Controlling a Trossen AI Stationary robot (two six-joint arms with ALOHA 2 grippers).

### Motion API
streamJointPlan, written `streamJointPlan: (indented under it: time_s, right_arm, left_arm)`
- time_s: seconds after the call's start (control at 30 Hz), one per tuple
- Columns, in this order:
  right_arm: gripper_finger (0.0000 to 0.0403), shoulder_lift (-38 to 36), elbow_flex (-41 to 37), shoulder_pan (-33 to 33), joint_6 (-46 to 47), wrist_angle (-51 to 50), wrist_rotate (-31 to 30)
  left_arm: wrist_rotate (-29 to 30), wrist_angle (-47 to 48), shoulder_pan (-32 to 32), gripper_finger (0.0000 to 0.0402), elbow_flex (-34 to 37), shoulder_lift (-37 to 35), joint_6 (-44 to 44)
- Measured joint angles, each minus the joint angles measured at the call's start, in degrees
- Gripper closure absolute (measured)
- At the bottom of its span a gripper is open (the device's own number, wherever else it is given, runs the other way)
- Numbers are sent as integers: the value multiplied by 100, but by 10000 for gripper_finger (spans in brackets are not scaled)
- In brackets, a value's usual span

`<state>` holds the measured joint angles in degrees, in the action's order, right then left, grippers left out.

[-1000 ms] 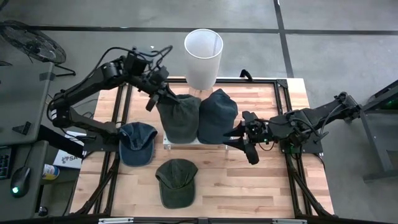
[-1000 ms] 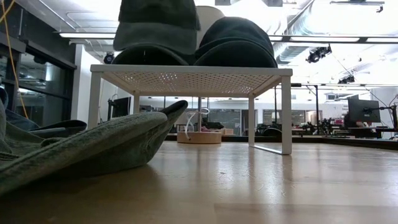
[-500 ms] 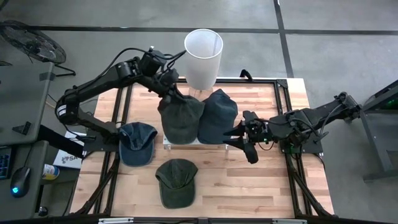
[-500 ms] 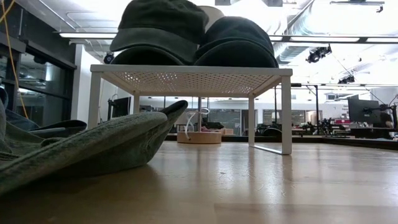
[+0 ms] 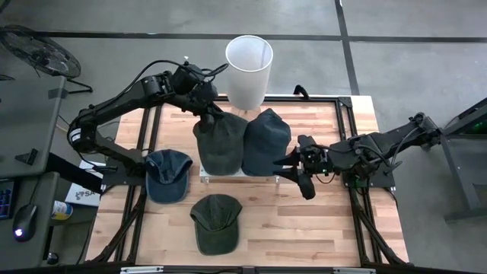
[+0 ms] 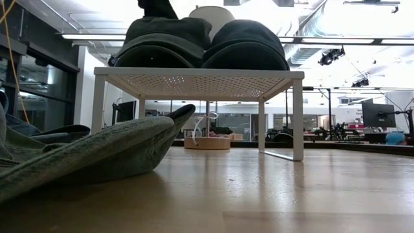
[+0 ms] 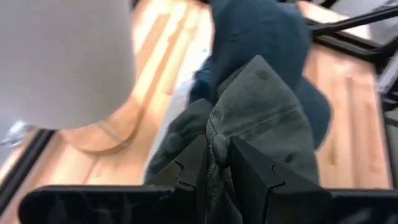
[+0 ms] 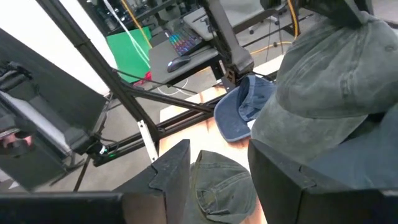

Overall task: Pick & Place hat
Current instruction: Stack the top green cap on the green cap on the shelf

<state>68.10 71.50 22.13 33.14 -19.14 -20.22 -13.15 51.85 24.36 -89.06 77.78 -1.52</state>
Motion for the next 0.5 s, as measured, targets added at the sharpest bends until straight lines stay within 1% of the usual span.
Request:
streamJointPlan:
  time_s: [0.07, 0.13, 0.37, 0.5]
  right_arm:
    - [249, 0, 0, -2, -2, 0, -96]
    - [249, 0, 0, -2, -5, 2, -145]
    - [249, 0, 0, -2, -13, 2, -154]
    - [249, 0, 0, -2, 0, 4, -152]
  left_arm:
    - [228, 33, 0, 338, 0, 0, 0]
    - [316, 30, 1, 337, 0, 0, 1]
    - [330, 20, 0, 335, 0, 0, 49]
    - [223, 18, 0, 318, 0, 0, 135]
